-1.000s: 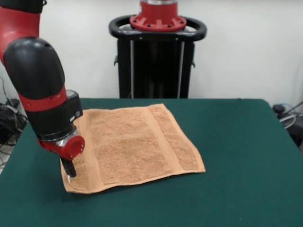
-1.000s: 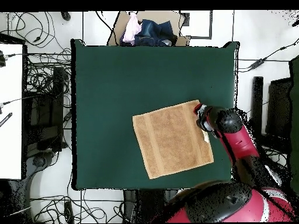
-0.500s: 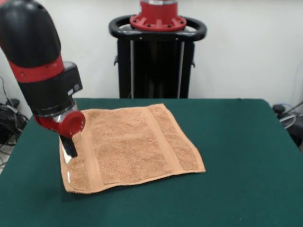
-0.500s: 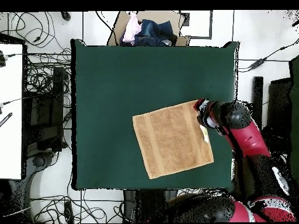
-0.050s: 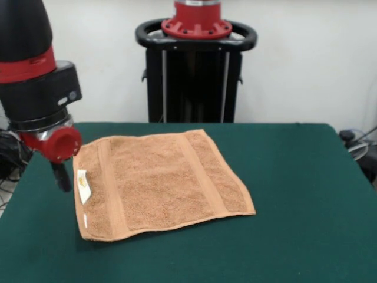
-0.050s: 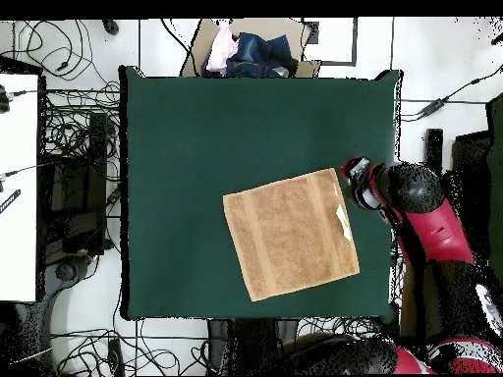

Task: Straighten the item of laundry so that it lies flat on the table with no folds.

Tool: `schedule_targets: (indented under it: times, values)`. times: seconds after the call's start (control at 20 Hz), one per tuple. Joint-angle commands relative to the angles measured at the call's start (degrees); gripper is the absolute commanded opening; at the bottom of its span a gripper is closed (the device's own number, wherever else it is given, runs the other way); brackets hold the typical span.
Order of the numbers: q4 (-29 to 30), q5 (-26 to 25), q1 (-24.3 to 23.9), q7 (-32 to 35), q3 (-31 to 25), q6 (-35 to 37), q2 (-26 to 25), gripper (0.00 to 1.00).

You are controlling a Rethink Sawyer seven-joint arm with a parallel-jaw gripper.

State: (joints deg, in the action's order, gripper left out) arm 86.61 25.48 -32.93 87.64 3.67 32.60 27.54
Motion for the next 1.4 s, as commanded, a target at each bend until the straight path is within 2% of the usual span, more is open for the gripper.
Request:
schedule_targets:
  times: [0.05,0.3,0.45,0.65,0.7,0.9,1.1,1.4]
  values:
    - [-2.84,2.69,-0.34,13.74,-3.43,-6.97,-7.43,0.0]
    - [-7.58,3.8,2.28,18.07,-0.95,-1.52,-7.46,0.0]
    - [-6.49,5.34,3.07,19.85,-1.73,-1.97,-6.7,0.0]
    - [-7.42,5.89,5.34,23.68,0.79,3.83,-4.09,0.0]
    - [-12.36,5.67,5.91,25.51,2.02,7.34,-6.06,0.0]
    - [-19.52,4.6,5.6,27.47,3.1,13.99,-7.81,0.0]
    - [-25.59,1.86,3.42,25.89,3.7,20.73,-9.01,0.0]
    - [-24.91,-1.15,-0.58,18.56,3.05,24.36,-7.4,0.0]
